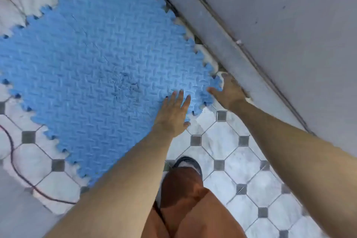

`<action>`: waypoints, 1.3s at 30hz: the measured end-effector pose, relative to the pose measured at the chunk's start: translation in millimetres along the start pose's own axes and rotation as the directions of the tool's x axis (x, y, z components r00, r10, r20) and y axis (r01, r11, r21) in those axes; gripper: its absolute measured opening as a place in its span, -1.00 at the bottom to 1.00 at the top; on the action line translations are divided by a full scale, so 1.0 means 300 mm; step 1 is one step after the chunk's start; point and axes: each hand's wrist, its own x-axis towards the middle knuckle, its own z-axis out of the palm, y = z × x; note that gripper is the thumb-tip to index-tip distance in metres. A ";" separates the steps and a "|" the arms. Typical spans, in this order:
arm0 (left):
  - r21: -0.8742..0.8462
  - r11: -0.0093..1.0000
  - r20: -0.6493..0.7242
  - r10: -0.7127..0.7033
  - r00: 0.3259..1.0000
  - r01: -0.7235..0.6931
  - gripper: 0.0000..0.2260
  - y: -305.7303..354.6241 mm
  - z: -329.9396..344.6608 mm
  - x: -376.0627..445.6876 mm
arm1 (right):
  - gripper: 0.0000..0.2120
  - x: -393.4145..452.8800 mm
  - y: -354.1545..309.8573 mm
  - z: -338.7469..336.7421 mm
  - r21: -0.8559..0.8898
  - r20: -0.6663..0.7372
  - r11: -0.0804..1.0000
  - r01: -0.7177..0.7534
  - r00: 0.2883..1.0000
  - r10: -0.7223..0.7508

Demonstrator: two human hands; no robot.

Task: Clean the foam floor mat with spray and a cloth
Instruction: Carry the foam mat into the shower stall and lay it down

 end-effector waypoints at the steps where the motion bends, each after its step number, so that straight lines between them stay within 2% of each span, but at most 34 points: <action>1: 0.029 1.000 -0.003 -0.003 1.000 0.003 -0.23 0.005 0.048 0.032 | -0.26 0.039 0.016 0.046 0.038 -0.008 0.999 0.003 1.000 -0.002; 4: 0.031 0.999 -0.021 -0.018 1.000 0.019 -0.15 -0.009 0.154 0.092 | -0.23 0.123 0.037 0.140 0.144 -0.019 0.989 -0.025 0.999 0.028; 6: 0.060 0.998 -0.060 -0.001 0.998 0.005 -0.11 -0.022 0.195 0.094 | -0.18 0.144 0.025 0.162 0.127 -0.047 0.991 -0.045 0.998 0.052; 10: 0.078 0.997 -0.144 -0.013 0.990 0.025 -0.05 -0.030 0.227 0.042 | -0.41 0.169 0.013 0.108 0.166 0.003 0.983 -0.074 0.997 0.075; 14: 0.027 0.999 -0.178 -0.030 0.984 0.036 -0.04 0.005 0.126 -0.079 | -0.45 0.030 -0.046 0.008 0.159 0.049 0.981 -0.107 0.994 0.100; 19: -0.109 0.994 -0.169 -0.027 0.985 0.008 -0.10 0.069 -0.102 -0.340 | -0.54 -0.269 -0.183 -0.156 0.333 -0.054 0.939 -0.083 0.993 0.107; 20: -0.144 0.989 -0.186 -0.053 0.981 0.026 -0.12 0.087 -0.136 -0.397 | -0.50 -0.329 -0.213 -0.187 0.312 -0.072 0.950 -0.024 0.996 0.049; 22: -0.168 0.985 -0.211 -0.082 0.974 0.047 -0.13 0.130 -0.235 -0.520 | -0.49 -0.465 -0.269 -0.265 0.161 -0.073 0.983 0.085 0.995 -0.074; 24: -0.158 0.987 -0.208 -0.058 0.977 0.025 -0.16 0.165 -0.345 -0.630 | -0.58 -0.587 -0.305 -0.339 0.047 -0.031 0.995 0.088 0.996 -0.087; 27: -0.149 0.988 -0.115 0.013 0.993 -0.030 -0.19 0.228 -0.517 -0.755 | -0.69 -0.737 -0.316 -0.443 0.024 0.023 1.000 -0.009 1.000 0.009; 30: -0.162 0.986 -0.040 0.042 0.998 -0.048 -0.22 0.309 -0.654 -0.837 | -0.73 -0.856 -0.300 -0.553 0.088 0.018 0.994 -0.068 0.998 0.067; 35: -0.179 0.977 0.010 0.123 0.992 -0.119 -0.22 0.463 -0.737 -0.944 | -0.63 -1.061 -0.191 -0.677 0.213 0.058 0.950 -0.226 0.974 0.219; 39: -0.138 0.959 0.143 0.268 0.953 -0.249 -0.21 0.605 -0.740 -1.017 | -0.53 -1.270 -0.028 -0.676 0.367 0.073 0.830 -0.419 0.903 0.423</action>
